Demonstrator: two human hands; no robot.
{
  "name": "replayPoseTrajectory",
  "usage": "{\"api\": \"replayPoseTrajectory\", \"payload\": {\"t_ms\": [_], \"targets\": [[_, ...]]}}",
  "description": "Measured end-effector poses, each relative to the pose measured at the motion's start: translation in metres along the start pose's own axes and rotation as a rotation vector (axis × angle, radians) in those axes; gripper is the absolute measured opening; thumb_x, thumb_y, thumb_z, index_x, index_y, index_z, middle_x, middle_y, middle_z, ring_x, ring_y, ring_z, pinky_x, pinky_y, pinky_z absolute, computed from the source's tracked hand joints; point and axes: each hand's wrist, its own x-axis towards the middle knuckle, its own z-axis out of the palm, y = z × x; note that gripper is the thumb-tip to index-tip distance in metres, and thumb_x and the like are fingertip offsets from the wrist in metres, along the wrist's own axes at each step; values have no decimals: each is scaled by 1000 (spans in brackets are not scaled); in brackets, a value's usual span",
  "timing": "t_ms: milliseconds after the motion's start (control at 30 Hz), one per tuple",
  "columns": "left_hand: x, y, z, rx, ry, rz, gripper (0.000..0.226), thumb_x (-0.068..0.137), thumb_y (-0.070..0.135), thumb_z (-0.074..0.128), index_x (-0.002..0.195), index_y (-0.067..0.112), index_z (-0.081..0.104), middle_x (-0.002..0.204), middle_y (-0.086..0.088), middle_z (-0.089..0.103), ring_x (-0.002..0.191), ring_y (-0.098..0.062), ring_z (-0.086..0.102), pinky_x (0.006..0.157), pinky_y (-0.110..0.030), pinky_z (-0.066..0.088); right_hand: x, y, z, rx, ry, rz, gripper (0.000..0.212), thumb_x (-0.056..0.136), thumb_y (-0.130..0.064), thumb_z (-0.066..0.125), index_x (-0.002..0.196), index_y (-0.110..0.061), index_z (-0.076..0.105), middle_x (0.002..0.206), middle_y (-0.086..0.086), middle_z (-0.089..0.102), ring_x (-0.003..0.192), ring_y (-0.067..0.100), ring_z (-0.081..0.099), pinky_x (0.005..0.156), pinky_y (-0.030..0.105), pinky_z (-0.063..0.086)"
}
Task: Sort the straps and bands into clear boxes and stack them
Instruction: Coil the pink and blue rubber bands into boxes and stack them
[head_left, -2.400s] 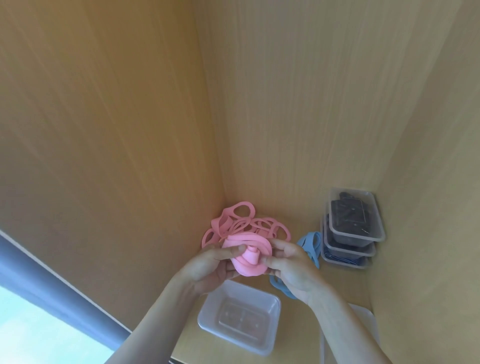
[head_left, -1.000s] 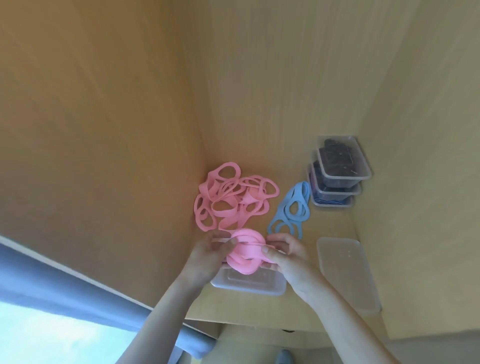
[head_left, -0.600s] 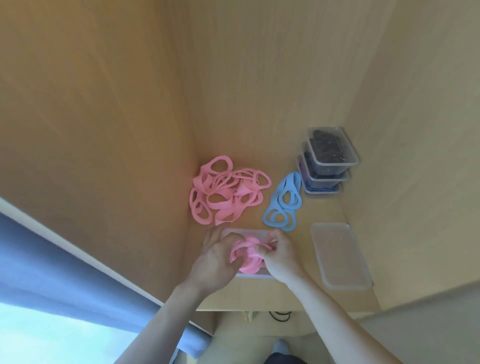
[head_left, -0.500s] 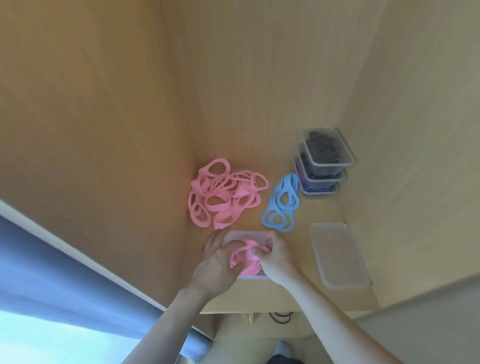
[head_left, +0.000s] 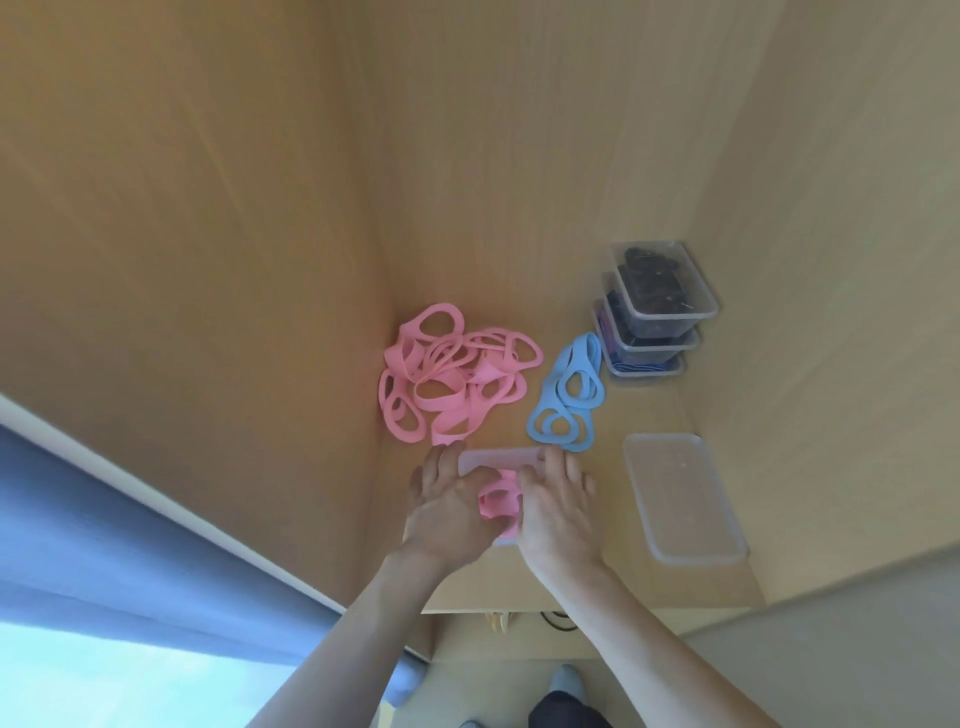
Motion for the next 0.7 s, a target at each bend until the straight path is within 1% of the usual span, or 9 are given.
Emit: {"api": "replayPoseTrajectory", "payload": {"t_ms": [67, 167, 233, 300, 367, 467, 533, 600, 700], "targets": [[0, 2, 0, 17, -6, -9, 50, 84, 58, 63, 131, 45, 53, 160, 0, 14, 150, -23, 1, 124, -45, 6, 2, 3, -5, -12, 70, 35, 34, 87, -24, 69, 119, -17, 61, 131, 5, 47, 120, 27, 44, 95, 36, 38], [-2, -1, 2, 2, -14, -7, 52, 87, 57, 61, 136, 46, 49, 163, 1, 8, 152, -22, -3, 125, -45, 6, 3, 20, -9, 181, 91, 76, 35, 83, -32, 78, 109, -14, 62, 123, 5, 49, 113, 27, 46, 96, 38, 41], [-3, -3, 5, -34, -18, 0, 51, 88, 55, 60, 137, 48, 48, 165, 3, 4, 153, -21, -6, 124, -45, 6, 0, 36, -11, 347, 146, 94, 31, 81, -29, 81, 101, -13, 63, 116, 3, 49, 108, 25, 48, 94, 38, 43], [-3, -5, 8, -73, -13, 6, 50, 88, 56, 59, 136, 48, 48, 165, 5, 2, 152, -19, -8, 124, -45, 5, -6, 52, -12, 433, 255, 137, 24, 79, -20, 83, 93, -14, 64, 109, 1, 50, 107, 26, 50, 94, 37, 43], [-3, -6, 9, -87, -4, 13, 49, 88, 59, 59, 135, 48, 49, 164, 6, 3, 152, -18, -9, 124, -46, 6, -12, 70, -12, 424, 308, 211, 21, 78, -11, 82, 88, -14, 64, 105, 0, 50, 106, 30, 53, 93, 40, 44], [-2, -7, 9, -71, 1, 21, 48, 88, 58, 60, 134, 47, 50, 165, 3, 5, 152, -19, -8, 125, -47, 6, -21, 93, -11, 327, 266, 328, 18, 78, -7, 81, 83, -12, 65, 101, 4, 52, 101, 36, 54, 91, 47, 46], [-1, -7, 5, -62, 9, 30, 47, 89, 59, 59, 133, 47, 51, 165, 1, 5, 153, -21, -8, 125, -46, 5, -25, 101, -10, 257, 231, 364, 18, 76, -8, 82, 81, -12, 65, 99, 6, 53, 99, 37, 54, 87, 46, 46], [1, -6, 3, -62, 14, 42, 46, 89, 55, 59, 133, 45, 53, 166, -1, 6, 153, -23, -6, 124, -45, 5, -28, 102, -9, 190, 211, 392, 19, 74, -11, 83, 79, -13, 65, 99, 7, 54, 98, 37, 53, 85, 45, 43], [2, -3, 4, -66, 58, 42, 45, 91, 50, 58, 134, 40, 53, 166, -4, 10, 154, -23, -6, 125, -44, 4, -31, 105, -10, 86, 193, 425, 21, 73, -19, 85, 78, -15, 65, 105, 6, 57, 102, 35, 53, 86, 44, 40]]}}
